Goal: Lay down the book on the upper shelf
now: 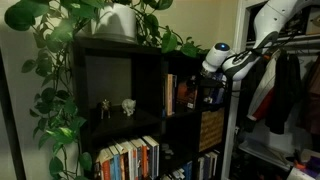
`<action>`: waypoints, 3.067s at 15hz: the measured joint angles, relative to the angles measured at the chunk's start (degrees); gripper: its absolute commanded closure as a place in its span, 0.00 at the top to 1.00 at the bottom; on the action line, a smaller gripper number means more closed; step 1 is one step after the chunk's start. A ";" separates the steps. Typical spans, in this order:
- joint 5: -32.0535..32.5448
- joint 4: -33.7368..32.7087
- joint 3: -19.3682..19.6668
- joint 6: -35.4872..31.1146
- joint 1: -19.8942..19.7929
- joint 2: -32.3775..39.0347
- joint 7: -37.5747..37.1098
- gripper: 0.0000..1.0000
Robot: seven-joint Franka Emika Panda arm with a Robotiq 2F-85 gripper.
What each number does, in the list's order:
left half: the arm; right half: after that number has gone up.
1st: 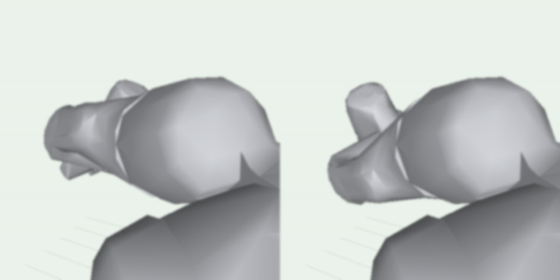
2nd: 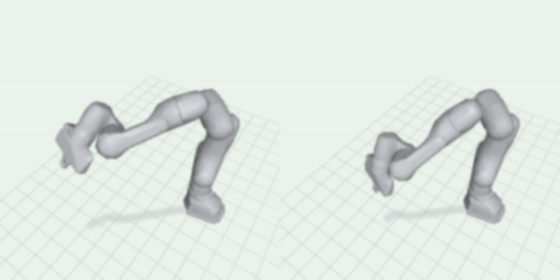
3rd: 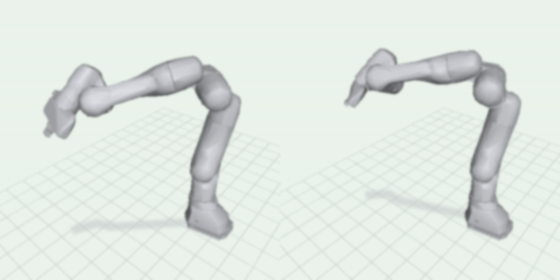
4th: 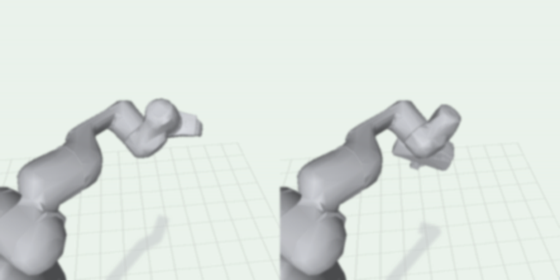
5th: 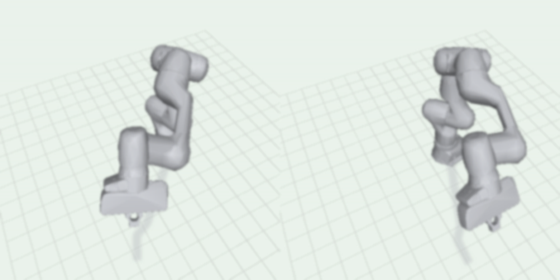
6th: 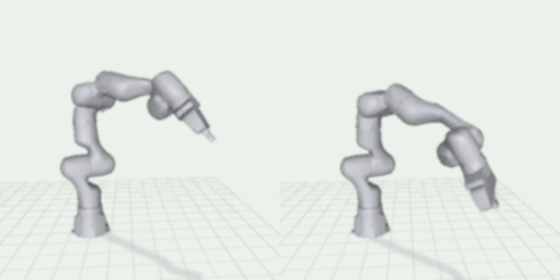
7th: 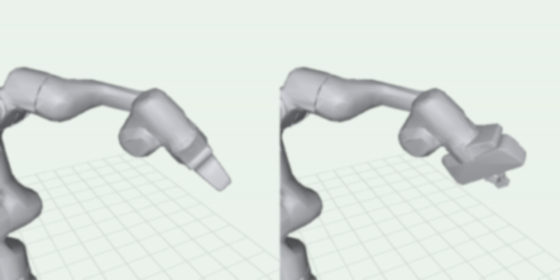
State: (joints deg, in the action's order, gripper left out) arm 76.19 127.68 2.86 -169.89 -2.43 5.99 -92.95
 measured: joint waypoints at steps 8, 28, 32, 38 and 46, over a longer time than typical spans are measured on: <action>18.74 -4.04 -0.01 0.08 0.18 3.72 -20.89 0.54; 42.91 -3.52 -1.81 -0.15 0.17 3.50 -46.03 0.03; 42.92 -3.49 -2.53 -1.35 0.18 3.26 -46.03 0.04; 44.55 -3.44 -2.66 -4.37 0.14 2.15 -46.66 0.04; 48.71 -3.11 -3.14 -6.09 0.14 -0.23 -49.89 0.03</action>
State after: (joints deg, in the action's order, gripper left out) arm 124.90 124.57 -0.28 -175.98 -2.29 5.76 -142.84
